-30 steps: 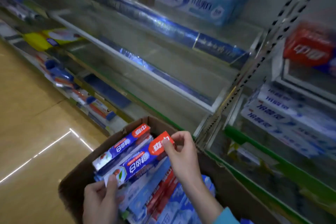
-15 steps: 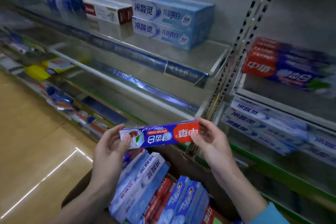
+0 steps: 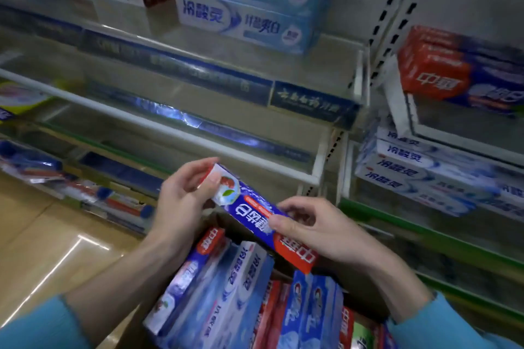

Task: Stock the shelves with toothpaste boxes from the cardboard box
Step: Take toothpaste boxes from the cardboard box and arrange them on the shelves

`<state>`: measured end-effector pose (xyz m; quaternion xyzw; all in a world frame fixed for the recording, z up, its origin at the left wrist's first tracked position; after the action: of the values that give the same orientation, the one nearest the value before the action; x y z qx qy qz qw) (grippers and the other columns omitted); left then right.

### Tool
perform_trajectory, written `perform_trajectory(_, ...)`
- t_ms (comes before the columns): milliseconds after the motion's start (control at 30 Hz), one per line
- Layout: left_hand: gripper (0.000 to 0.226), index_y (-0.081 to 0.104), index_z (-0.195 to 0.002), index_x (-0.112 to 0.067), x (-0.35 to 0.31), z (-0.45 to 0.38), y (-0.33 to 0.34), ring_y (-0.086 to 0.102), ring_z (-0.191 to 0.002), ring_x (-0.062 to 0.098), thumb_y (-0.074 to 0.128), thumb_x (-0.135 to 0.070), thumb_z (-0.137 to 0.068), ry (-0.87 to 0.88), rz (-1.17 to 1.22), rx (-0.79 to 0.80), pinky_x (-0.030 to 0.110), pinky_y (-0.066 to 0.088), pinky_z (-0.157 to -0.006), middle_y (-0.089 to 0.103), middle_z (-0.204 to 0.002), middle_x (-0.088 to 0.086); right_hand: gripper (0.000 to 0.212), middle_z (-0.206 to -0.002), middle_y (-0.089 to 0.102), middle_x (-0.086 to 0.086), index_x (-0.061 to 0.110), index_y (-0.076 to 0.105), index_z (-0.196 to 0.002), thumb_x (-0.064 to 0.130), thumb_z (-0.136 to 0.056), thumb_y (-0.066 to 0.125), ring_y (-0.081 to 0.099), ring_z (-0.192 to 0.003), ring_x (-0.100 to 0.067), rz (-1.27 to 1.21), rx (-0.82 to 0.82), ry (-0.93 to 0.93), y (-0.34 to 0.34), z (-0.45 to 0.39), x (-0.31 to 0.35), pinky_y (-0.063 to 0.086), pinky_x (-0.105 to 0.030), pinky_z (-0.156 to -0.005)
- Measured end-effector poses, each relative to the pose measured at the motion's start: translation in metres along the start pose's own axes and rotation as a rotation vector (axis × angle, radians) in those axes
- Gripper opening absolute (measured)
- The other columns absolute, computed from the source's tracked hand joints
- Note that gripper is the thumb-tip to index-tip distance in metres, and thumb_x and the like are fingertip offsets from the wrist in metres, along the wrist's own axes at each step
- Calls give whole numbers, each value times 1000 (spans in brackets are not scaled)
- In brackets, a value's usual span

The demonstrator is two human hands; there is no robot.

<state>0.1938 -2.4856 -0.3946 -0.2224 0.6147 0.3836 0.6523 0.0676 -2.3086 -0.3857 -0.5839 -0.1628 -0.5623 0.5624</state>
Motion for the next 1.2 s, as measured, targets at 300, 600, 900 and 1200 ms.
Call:
perform_trajectory(300, 76, 52, -133, -36, 15, -22, -47, 71, -103, 11, 84, -61, -69, -226, -168, 350, 29, 57, -81, 71, -117, 0, 58, -110, 73, -14, 4, 61, -116, 34, -73, 84, 69, -100, -25, -596, -195, 89, 61, -67, 29, 57, -30, -83)
perform_trajectory(600, 41, 61, -121, -26, 34, -38, -68, 72, -97, 13, 76, -26, -82, -160, -194, 430, 24, 57, -72, 72, -111, -7, 43, -117, 70, -20, -2, 57, -122, 9, -82, 71, 69, -108, -31, -980, -308, 59, 67, -87, 37, 59, -35, -86)
perform_trajectory(900, 55, 53, -127, -32, -1, -95, -49, 68, -107, 11, 73, -30, -77, 82, -329, 414, 29, 59, -80, 67, -118, -6, 51, -119, 69, -3, 22, 57, -120, 28, -74, 78, 68, -109, -19, -641, -844, -62, -14, -72, 8, 56, -37, -90)
perform_trajectory(1200, 32, 53, -103, -34, -7, -170, 9, 69, -97, 11, 77, -22, -85, 398, -364, 236, 35, 57, -87, 67, -104, -13, 13, -95, 73, 14, 22, 70, -103, 23, -90, 71, 67, -86, 4, -57, -990, -1, -70, -91, -9, 53, -20, -75)
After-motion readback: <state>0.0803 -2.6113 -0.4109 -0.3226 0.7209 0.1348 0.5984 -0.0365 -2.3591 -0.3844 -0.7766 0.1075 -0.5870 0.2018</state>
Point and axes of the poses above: each hand's wrist, its own z-axis away from the middle knuckle, its own y-axis out of the palm, x = y × z, the point moved 7 cm from there along -z, towards the middle knuckle
